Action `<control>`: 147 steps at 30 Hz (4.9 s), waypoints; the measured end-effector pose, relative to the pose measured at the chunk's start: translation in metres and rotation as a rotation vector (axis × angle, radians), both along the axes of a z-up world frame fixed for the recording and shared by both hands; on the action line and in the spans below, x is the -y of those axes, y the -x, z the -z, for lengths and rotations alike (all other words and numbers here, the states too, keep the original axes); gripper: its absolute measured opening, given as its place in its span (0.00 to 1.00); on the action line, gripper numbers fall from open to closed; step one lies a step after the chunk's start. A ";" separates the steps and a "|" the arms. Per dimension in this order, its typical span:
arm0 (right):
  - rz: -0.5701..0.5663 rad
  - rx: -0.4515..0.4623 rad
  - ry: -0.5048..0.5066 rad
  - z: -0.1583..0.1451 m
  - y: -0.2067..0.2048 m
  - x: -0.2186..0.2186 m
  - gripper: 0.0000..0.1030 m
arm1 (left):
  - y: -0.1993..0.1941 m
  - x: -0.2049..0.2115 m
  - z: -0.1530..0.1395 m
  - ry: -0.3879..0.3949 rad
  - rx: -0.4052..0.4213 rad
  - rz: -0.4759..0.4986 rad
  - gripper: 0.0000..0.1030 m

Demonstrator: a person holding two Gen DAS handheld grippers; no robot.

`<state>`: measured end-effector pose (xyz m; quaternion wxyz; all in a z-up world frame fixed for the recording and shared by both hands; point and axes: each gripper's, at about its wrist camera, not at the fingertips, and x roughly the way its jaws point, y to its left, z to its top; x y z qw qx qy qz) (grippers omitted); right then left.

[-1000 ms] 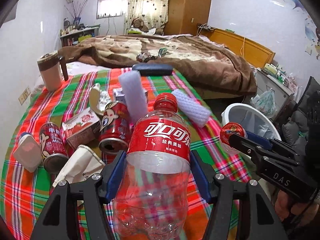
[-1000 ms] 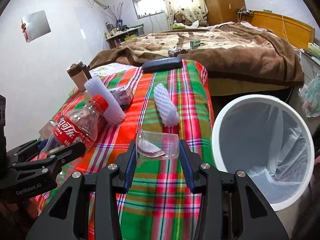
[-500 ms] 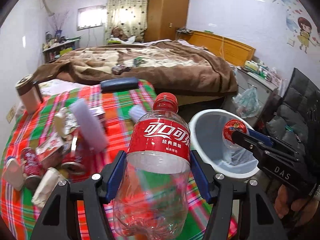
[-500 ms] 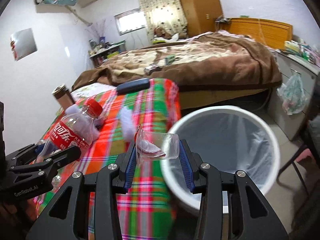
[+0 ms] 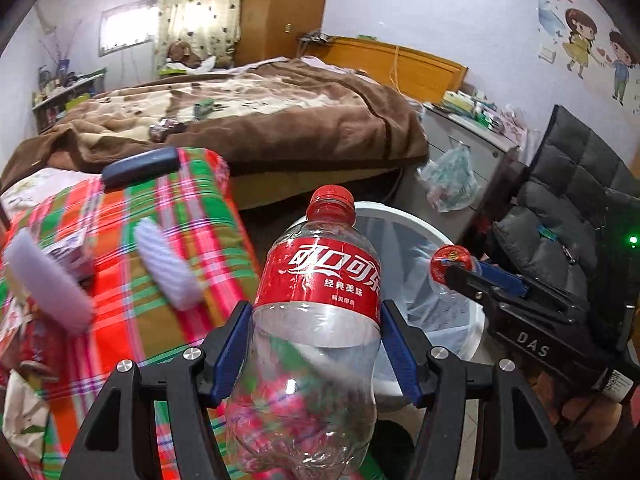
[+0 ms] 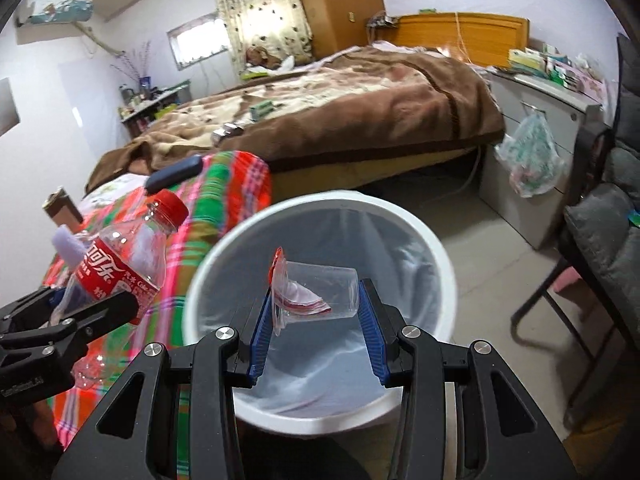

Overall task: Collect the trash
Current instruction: 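Carry the bottle and cup over the white bin and open both grippers, then move both tools back from the bin toward the plaid cloth, then grasp the crumpled white paper with the left gripper while the right gripper grasps a white foam net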

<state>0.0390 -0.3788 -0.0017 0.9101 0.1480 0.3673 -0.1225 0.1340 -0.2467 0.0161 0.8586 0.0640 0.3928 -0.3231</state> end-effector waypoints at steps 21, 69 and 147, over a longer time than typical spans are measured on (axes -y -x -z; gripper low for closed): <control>0.025 -0.118 0.017 0.023 -0.003 0.028 0.60 | -0.023 0.031 0.024 0.018 -0.069 0.020 0.71; -0.261 0.040 0.064 -0.009 -0.038 -0.132 0.60 | 0.013 -0.242 -0.009 0.045 0.094 -0.460 0.71; -0.430 -0.026 0.047 0.007 -0.086 -0.159 0.26 | -0.005 -0.258 0.038 -0.014 -0.028 -0.425 0.34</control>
